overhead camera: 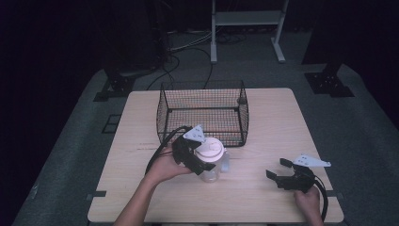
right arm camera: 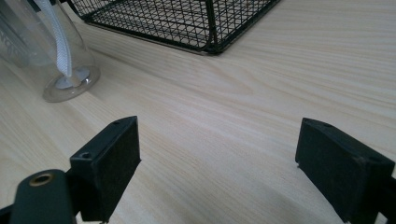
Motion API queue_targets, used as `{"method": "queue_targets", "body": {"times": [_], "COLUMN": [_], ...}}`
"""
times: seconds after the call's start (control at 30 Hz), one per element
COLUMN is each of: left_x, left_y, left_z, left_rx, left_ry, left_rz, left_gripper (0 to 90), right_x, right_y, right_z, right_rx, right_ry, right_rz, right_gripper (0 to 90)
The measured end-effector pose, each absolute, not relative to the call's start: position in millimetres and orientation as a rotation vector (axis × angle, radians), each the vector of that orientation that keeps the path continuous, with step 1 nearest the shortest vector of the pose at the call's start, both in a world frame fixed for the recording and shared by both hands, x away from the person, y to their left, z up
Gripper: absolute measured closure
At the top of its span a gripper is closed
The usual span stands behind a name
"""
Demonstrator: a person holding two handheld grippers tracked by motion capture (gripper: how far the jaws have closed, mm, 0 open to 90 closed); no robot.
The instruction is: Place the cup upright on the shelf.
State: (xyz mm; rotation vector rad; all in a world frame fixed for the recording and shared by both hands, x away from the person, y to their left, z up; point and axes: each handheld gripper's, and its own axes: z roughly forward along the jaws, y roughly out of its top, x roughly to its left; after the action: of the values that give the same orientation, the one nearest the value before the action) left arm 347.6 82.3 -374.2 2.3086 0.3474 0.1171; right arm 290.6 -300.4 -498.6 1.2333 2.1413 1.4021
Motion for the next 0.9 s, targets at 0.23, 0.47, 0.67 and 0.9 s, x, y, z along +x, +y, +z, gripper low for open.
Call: {"method": "queue_targets", "body": {"times": [0.23, 0.47, 0.67, 0.9], "left_x": [350.3, 351.8, 353.4, 352.8], "left_y": [78.9, 78.3, 77.6, 74.0], "left_z": [-376.9, -377.0, -374.4, -371.0], "left_rx": [2.331, 2.343, 2.371, 2.403], "left_ry": [0.345, 0.343, 0.333, 0.319], "left_rz": [0.106, 0.086, 0.076, 0.082], "left_gripper": [0.9, 4.9, 5.3, 5.4], "right_x": [290.5, 290.5, 290.6, 290.5], "right_y": [-300.3, -300.2, -300.3, -300.4], "right_z": [-498.5, -498.5, -498.5, -498.5], "right_rx": [1.232, 1.233, 1.231, 1.232], "right_ry": [2.142, 2.141, 2.142, 2.142], "right_rz": [1.403, 1.404, 1.403, 1.404], "right_gripper": [12.9, 12.9, 12.9, 12.9]}}
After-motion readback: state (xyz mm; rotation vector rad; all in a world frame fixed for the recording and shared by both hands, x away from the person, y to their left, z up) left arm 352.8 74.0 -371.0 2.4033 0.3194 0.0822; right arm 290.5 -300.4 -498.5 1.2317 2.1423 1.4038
